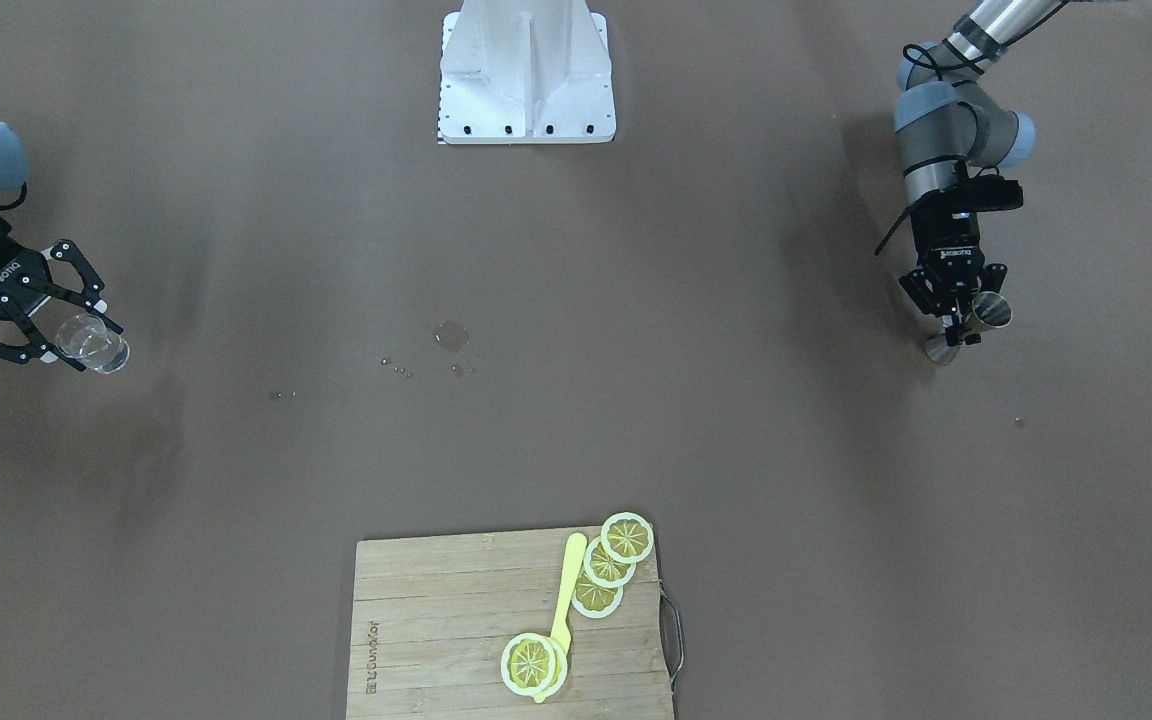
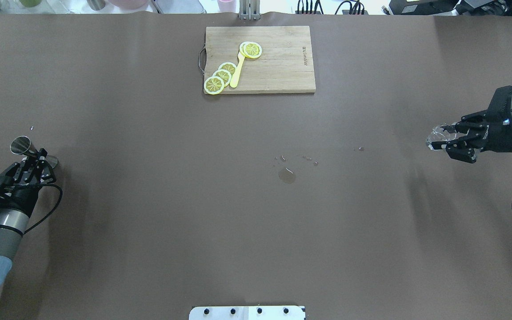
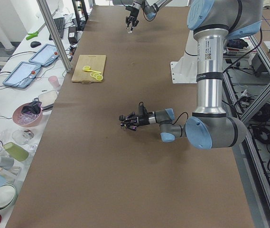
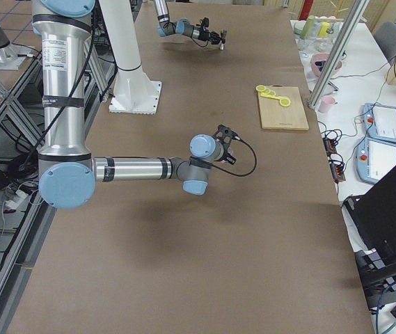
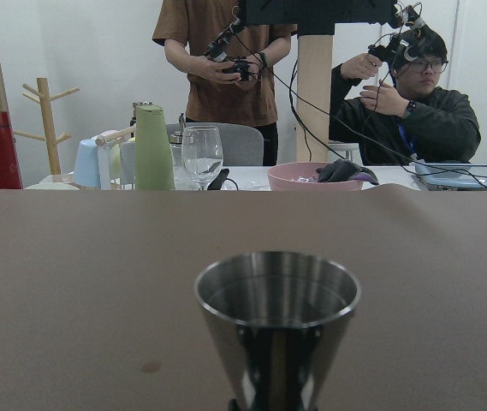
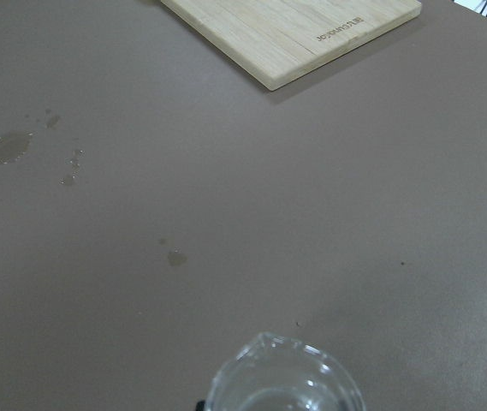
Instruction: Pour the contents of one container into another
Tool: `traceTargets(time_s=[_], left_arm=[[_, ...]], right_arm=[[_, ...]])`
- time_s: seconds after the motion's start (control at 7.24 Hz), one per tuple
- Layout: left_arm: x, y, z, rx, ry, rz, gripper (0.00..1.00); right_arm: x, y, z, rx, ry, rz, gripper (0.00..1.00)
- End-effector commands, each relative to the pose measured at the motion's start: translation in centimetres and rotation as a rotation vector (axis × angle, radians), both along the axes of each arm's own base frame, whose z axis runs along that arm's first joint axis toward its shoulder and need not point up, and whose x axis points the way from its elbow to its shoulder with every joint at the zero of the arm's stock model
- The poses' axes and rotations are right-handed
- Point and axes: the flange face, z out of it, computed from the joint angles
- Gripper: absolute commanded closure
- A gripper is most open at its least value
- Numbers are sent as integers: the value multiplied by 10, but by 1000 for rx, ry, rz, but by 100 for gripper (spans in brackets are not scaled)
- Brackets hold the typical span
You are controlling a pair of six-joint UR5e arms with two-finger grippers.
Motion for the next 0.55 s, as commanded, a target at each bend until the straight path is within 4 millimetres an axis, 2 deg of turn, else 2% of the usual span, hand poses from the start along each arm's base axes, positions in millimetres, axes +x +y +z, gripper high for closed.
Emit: traceTargets(time_s=[0.0,0.14,0.28,0.41], left_arm=[[-1,-1,-3,2,6,-2,87],[-1,-1,-5,5,15,-2,93],[-1,-1,-7,7,22,-2,100],[-1,-1,-12,10,34,-1,100]], right_arm=[[-6,2,-28,3,16,-30,100],[-8,2,-41,10,35,-40,100],[2,-4,-47,86,70,-42,100],[4,-7,-56,124,87,-52,100]])
